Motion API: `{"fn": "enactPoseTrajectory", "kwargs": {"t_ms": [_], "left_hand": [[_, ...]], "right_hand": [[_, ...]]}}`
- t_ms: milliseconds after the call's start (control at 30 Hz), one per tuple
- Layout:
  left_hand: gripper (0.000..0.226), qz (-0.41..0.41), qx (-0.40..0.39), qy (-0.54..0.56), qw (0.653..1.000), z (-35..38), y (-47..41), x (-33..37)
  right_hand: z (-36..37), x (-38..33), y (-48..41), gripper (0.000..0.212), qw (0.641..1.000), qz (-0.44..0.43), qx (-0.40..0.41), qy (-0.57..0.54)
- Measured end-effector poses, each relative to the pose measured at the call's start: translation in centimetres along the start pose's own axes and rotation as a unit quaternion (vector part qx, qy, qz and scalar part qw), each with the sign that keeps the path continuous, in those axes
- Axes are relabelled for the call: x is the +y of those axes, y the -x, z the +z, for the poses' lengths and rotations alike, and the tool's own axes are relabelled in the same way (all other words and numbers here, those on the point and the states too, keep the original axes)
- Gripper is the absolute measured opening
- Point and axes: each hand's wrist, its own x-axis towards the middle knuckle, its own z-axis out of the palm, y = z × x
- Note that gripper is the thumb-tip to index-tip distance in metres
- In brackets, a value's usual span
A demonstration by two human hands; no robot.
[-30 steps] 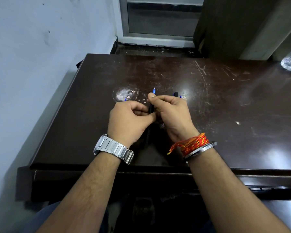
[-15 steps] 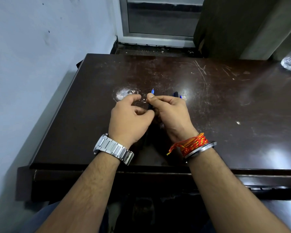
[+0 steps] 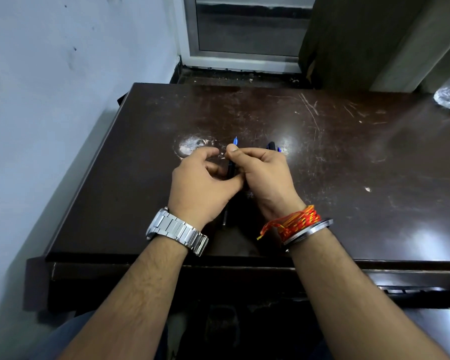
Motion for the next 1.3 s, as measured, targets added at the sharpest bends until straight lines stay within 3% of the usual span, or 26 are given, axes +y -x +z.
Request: {"fn": "enactPoseTrajectory", "kwargs": {"t_ms": [133,333,467,633,767,867,1100,1200,1300], "left_hand": [[0.045,-0.004,-0.014,0.01,1.0,-0.06,-0.09,-0.07],[0.055,0.015,-0.012,-0.007,1.0,-0.1,0.2,0.25],[0.043,0.012,0.005,-0.001,1.0,-0.21,0.07,0.02],[0.048,0.015,0.008,0.005,1.0,-0.08,0.03,-0.05],[0.056,0.013,0.012,0.015,1.0,-0.04,-0.1,-0.19],[0.055,0.016,0.017,0.015,1.0,-0.03,-0.11,-0.26],[0.053,0.014,0.019,0.015,1.0,-0.05,-0.16,-0.3],[0.05,0.018,0.018,0.012,1.0,-0.01,-0.15,-0.37],[0.049,0.016,0.017,0.012,1.0,0.04,-0.14,-0.41]], "right_hand": [[-0.12,0.13,-0.04,0.021,1.0,0.007,-0.008,0.004],[-0.01,0.28,-0.25,0.019,1.0,0.005,-0.013,0.001],[-0.05,0.48,-0.1,0.026,1.0,0.0,-0.003,0.03],[0.0,0.46,-0.12,0.016,1.0,-0.005,0.011,-0.026],[0.03,0.08,-0.2,0.03,0.997,0.018,0.012,-0.07],[-0.09,0.21,-0.11,0.039,0.999,0.015,0.026,-0.024],[-0.22,0.36,-0.45,0.014,0.999,0.018,0.03,-0.04],[-0.11,0.3,-0.15,0.028,0.999,0.026,0.027,-0.026],[-0.06,0.16,0.03,0.019,0.999,0.017,0.027,-0.03]]}}
